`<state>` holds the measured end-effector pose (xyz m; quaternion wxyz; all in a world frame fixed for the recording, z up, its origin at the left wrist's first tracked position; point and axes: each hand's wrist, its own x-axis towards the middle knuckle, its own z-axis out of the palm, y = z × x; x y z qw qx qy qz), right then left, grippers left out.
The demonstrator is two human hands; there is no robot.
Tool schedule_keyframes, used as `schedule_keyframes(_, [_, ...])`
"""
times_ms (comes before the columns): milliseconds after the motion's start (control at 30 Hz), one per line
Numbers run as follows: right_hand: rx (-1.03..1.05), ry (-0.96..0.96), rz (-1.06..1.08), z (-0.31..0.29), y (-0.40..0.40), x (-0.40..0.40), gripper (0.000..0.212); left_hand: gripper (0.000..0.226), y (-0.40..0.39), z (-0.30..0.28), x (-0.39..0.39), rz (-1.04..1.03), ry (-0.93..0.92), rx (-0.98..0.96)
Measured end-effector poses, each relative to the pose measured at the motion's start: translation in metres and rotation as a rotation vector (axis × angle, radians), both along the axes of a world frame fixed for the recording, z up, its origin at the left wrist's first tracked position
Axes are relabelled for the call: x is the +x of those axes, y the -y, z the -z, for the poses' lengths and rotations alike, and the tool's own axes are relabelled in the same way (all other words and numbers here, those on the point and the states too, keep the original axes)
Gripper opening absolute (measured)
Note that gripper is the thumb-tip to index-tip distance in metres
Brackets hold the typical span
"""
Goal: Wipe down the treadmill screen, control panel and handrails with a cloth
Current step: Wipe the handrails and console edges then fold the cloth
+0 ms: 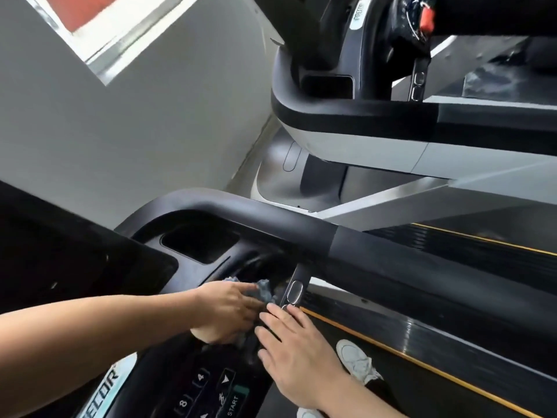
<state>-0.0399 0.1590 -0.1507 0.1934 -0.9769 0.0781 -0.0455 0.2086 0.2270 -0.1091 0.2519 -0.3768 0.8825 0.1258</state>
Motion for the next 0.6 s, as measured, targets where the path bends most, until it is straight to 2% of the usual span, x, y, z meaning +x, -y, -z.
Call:
schedule_keyframes(133, [-0.037,0.01,-0.026,0.004,0.007,0.001,0.041,0.054,0.024,0.002,0.004,-0.206,0.132,-0.126])
schedule_keyframes(233, [-0.048,0.0,-0.027,0.005,0.004,0.001,0.041,0.033,0.001,0.011,-0.014,-0.046,0.111,-0.006])
schedule_keyframes(300, [-0.034,-0.012,-0.024,0.004,0.003,0.001,0.042,0.033,0.001,0.006,-0.009,0.017,0.072,0.06])
schedule_keyframes(367, [-0.019,-0.015,-0.01,0.003,0.002,0.002,0.042,0.042,0.016,0.007,0.003,-0.052,0.062,-0.048])
schedule_keyframes(433, [-0.013,-0.013,0.004,0.004,-0.001,0.003,0.043,0.05,0.03,0.007,0.0,-0.168,0.143,-0.127])
schedule_keyframes(500, [0.002,-0.023,0.013,0.004,-0.003,0.002,0.043,0.049,0.022,0.008,-0.015,-0.168,0.186,-0.038])
schedule_keyframes(600, [0.004,-0.025,0.029,0.004,-0.005,0.002,0.042,0.041,0.002,0.002,-0.028,-0.063,0.144,0.133])
